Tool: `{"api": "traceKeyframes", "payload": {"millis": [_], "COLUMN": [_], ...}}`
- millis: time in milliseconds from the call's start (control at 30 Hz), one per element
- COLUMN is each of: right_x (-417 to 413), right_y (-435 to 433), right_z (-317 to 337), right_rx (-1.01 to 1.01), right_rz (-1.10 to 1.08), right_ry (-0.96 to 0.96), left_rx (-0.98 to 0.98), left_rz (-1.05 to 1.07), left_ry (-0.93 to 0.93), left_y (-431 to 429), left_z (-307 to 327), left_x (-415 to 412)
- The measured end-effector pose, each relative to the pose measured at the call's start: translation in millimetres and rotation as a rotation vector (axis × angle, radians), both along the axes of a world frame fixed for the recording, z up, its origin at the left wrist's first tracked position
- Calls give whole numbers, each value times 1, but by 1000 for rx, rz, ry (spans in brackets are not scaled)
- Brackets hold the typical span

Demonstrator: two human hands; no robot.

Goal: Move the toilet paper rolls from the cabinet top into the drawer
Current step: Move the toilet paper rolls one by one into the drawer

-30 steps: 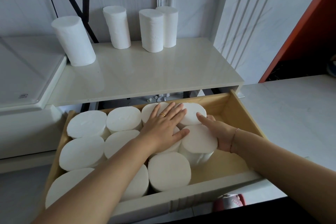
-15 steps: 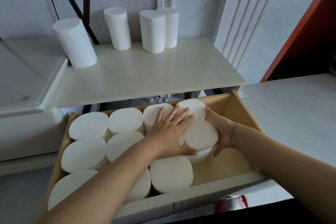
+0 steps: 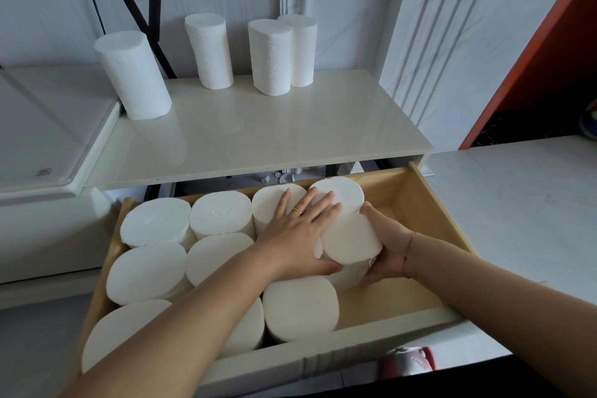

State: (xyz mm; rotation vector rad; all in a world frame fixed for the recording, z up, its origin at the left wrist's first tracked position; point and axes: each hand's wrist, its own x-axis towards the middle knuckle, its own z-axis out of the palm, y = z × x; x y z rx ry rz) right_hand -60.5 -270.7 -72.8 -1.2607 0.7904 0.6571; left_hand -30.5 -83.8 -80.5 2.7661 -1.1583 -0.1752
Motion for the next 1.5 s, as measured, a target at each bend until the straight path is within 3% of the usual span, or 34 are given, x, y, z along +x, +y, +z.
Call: {"api": "traceKeyframes", "payload": {"millis": [67, 133, 233, 367, 467, 567, 700, 1067, 1267, 1500], "right_x": [2, 6, 6, 19, 58, 107, 165, 270, 292, 308], "right_y": [1, 1, 4, 43, 86, 134, 199, 291, 308, 321], "right_z": [2, 5, 17, 46, 63, 70, 69, 70, 76, 75], "right_rx": [-173, -416, -756, -892, -858, -765, -659, -470, -300, -279], "right_rz": [-25, -61, -212, -113, -9, 97, 268, 432, 395, 345], "right_ry": [-22, -165, -533, -961, -1093, -1098, -1074, -1096, -1126, -1155], "left_rx": [20, 16, -110, -299, -322, -248, -194, -224, -247, -302], "left_rz": [-11, -22, 7, 173, 479, 790, 1000, 1090, 1114, 1107], "left_ry": [0, -8, -97, -244, -320, -299, -243, -304, -346, -379], "left_y": [1, 5, 17, 45, 83, 126, 159, 156, 154, 151], "left_z": [0, 2, 11, 32, 40, 38, 32, 14, 9, 11], "left_x": [1, 3, 11, 31, 49, 63, 69, 75, 77, 73]}}
